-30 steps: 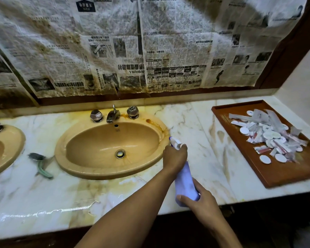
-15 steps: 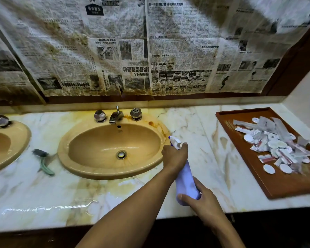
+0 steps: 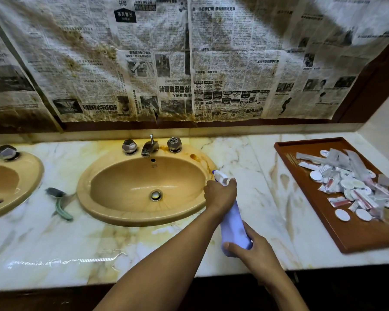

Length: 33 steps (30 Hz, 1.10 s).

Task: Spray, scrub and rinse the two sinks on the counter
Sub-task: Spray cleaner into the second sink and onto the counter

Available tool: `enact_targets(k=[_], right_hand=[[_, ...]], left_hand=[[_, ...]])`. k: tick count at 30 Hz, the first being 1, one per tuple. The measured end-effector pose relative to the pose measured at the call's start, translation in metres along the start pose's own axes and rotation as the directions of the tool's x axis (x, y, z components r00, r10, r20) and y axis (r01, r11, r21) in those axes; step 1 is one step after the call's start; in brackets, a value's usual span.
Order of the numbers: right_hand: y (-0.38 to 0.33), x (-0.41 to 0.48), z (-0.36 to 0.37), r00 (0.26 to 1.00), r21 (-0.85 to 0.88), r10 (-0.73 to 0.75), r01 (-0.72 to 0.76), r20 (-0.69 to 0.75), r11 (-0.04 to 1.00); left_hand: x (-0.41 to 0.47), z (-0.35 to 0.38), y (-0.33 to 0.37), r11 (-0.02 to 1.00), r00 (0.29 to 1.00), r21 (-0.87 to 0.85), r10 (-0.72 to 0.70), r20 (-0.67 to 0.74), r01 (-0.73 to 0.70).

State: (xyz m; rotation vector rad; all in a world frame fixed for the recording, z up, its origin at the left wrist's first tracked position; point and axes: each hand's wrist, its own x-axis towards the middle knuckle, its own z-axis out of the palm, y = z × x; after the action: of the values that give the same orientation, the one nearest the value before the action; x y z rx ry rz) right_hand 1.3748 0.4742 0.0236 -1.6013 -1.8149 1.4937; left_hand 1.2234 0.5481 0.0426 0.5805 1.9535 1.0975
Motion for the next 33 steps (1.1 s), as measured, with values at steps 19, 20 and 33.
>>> enact_targets(k=[19, 20, 33], right_hand=[[-0.018, 0.001, 0.014, 0.998, -0.008, -0.062, 0.062, 0.020, 0.998], [-0.018, 0.002, 0.013, 0.998, -0.012, -0.062, 0.062, 0.021, 0.998], [-0.015, 0.001, 0.023, 0.999, -0.046, -0.047, 0.047, -0.004, 0.998]], left_hand=[[0.001, -0.031, 0.008, 0.998, 0.997, 0.013, 0.057, -0.052, -0.056], [0.001, -0.031, 0.008, 0.999, 0.997, 0.000, 0.048, -0.054, -0.048], [-0.001, -0.040, 0.007, 0.999, 0.999, 0.007, 0.037, 0.011, -0.037]])
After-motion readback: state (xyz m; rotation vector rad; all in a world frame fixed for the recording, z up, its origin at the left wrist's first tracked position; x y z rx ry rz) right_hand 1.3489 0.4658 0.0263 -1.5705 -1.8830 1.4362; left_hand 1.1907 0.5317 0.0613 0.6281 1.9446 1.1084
